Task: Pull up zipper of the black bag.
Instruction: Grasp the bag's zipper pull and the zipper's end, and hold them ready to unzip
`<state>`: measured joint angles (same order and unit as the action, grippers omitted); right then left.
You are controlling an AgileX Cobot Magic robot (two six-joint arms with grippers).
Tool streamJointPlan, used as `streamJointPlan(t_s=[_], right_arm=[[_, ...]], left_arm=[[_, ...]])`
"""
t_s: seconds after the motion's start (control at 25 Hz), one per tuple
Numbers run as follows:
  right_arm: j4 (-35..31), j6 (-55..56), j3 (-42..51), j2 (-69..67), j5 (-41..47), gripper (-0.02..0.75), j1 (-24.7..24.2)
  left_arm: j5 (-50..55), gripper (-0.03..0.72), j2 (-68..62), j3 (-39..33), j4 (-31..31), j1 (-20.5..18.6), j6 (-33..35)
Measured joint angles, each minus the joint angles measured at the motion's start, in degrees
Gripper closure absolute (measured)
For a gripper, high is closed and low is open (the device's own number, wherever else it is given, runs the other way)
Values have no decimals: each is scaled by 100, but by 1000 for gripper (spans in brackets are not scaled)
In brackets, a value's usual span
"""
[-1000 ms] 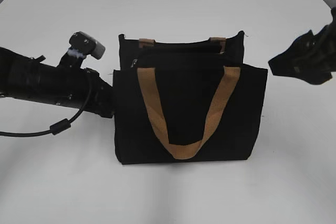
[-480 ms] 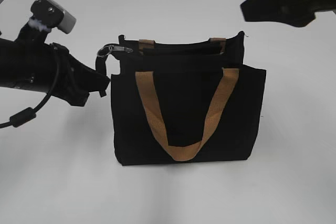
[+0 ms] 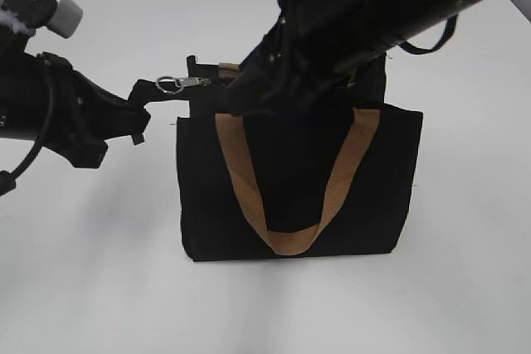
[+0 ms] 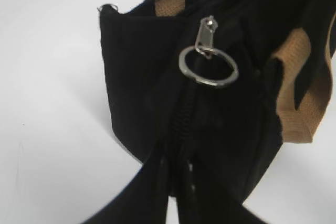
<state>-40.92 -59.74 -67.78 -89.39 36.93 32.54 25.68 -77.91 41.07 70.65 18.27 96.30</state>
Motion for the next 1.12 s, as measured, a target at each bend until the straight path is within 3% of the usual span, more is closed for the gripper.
streamJointPlan(t_s=[0.36,0.72,1.12], right_arm=[[-9,-498,-972,-936,-130,368,108],[-15,-1215,-1064,-1210,6,368,352],[1334,-432,-1064,-934,-93,371,352]], left_arm=[[183,681,413,-4,-276,0,-267],[235,681,452,-4,-291,0,-267],[215,681,1024,-4,69,0,-267]])
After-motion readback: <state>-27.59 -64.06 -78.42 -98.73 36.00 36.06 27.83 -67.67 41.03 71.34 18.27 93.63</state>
